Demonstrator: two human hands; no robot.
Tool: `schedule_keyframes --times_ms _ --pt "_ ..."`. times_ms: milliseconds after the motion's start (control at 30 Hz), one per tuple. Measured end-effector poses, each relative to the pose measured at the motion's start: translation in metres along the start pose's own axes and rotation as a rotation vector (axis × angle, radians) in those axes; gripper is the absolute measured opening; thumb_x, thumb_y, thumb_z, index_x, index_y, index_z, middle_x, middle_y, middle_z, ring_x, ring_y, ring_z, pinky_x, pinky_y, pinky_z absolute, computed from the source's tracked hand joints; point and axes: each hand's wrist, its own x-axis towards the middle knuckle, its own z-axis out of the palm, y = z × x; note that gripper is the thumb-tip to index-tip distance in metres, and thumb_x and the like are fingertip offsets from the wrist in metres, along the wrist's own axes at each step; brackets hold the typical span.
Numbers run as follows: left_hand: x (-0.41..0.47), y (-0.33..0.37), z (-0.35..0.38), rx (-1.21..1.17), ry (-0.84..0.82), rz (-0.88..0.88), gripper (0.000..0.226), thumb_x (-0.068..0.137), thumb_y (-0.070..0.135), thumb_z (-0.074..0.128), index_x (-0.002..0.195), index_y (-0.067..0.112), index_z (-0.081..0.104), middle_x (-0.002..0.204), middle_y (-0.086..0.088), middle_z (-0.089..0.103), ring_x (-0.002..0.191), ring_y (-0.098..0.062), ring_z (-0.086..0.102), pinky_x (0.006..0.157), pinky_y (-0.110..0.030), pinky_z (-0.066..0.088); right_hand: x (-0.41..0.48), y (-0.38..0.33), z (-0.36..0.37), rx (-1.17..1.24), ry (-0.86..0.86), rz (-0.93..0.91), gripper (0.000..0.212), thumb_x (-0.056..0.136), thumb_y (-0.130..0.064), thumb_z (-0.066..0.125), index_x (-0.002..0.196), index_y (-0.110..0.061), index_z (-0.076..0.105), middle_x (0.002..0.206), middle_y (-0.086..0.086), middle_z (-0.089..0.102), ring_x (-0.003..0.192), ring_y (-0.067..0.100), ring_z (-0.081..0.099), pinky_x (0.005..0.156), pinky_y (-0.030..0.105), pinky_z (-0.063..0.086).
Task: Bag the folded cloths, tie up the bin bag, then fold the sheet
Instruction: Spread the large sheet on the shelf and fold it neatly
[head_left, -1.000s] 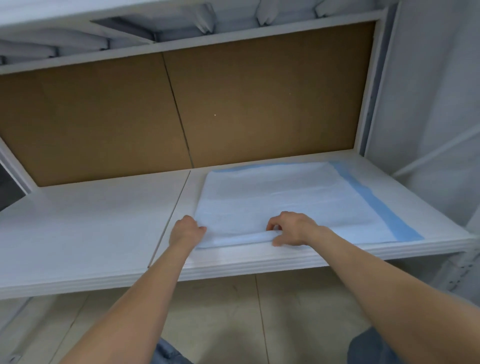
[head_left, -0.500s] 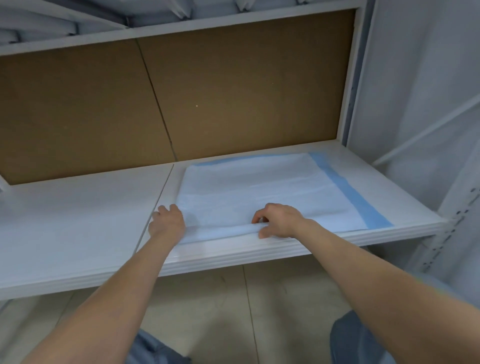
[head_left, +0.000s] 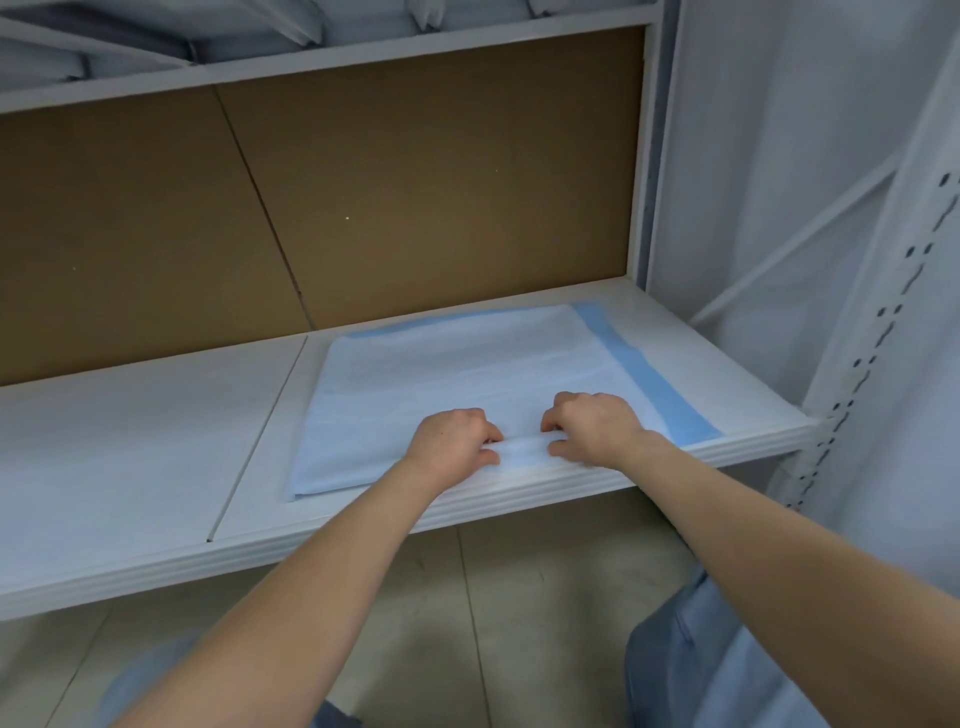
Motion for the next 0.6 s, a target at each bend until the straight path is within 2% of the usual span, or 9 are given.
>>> schedule_keyframes --times_ms 100,200,300,400,500,600 --pt "0.002 0.006 0.005 0.152 0.013 0.008 0.033 0.094 0.032 0.049 0.124 0.020 0.058 0.119 -0.001 0.058 0.108 -0.023 0.057 0.081 -0.032 0.046 0.001 -0.008 0.002 -0.140 0.045 -0.003 0.030 0.094 -0.028 0.047 0.121 -0.022 0.057 0.122 0.000 0.054 0.103 0.026 0.060 0.072 0.029 0.037" --pt "0.007 0.013 0.006 0.254 0.062 0.002 0.028 0.090 0.015 0.049 0.117 0.012 0.055 0.112 -0.004 0.061 0.104 -0.025 0.057 0.073 -0.031 0.044 0.004 -0.013 0.005 -0.216 0.080 0.012 0.029 0.092 -0.016 0.045 0.119 -0.016 0.055 0.118 0.002 0.054 0.090 0.027 0.062 0.062 0.029 0.033" --pt "0.009 0.017 0.007 0.278 0.067 -0.004 0.029 0.087 0.002 0.047 0.115 0.009 0.051 0.109 -0.006 0.059 0.098 -0.026 0.058 0.064 -0.031 0.036 0.005 -0.012 0.005 -0.225 0.080 0.053 0.029 0.091 -0.007 0.047 0.119 -0.014 0.051 0.117 0.004 0.052 0.074 0.028 0.054 0.049 0.028 0.026" --pt "0.011 0.019 0.011 0.259 0.027 -0.008 0.033 0.086 -0.004 0.047 0.117 0.008 0.047 0.110 -0.009 0.055 0.087 -0.030 0.063 0.059 -0.032 0.035 0.006 -0.011 0.009 -0.172 0.038 0.077 0.034 0.090 -0.002 0.049 0.122 -0.013 0.048 0.118 0.007 0.049 0.076 0.028 0.053 0.057 0.031 0.035" --pt "0.018 0.017 0.007 0.153 -0.054 -0.040 0.034 0.088 0.001 0.046 0.121 0.010 0.047 0.115 -0.009 0.054 0.098 -0.032 0.060 0.070 -0.036 0.044 0.006 -0.008 0.008 -0.066 -0.020 0.113 0.040 0.089 0.001 0.047 0.126 -0.013 0.046 0.122 0.010 0.046 0.096 0.030 0.059 0.069 0.032 0.044" --pt "0.022 0.014 -0.005 0.070 -0.179 -0.078 0.031 0.087 0.013 0.050 0.118 0.014 0.049 0.118 -0.006 0.054 0.105 -0.028 0.055 0.077 -0.032 0.043 0.004 -0.003 0.003 0.020 -0.077 0.114 0.044 0.089 -0.001 0.045 0.130 -0.017 0.045 0.125 0.010 0.043 0.104 0.030 0.056 0.076 0.032 0.045"
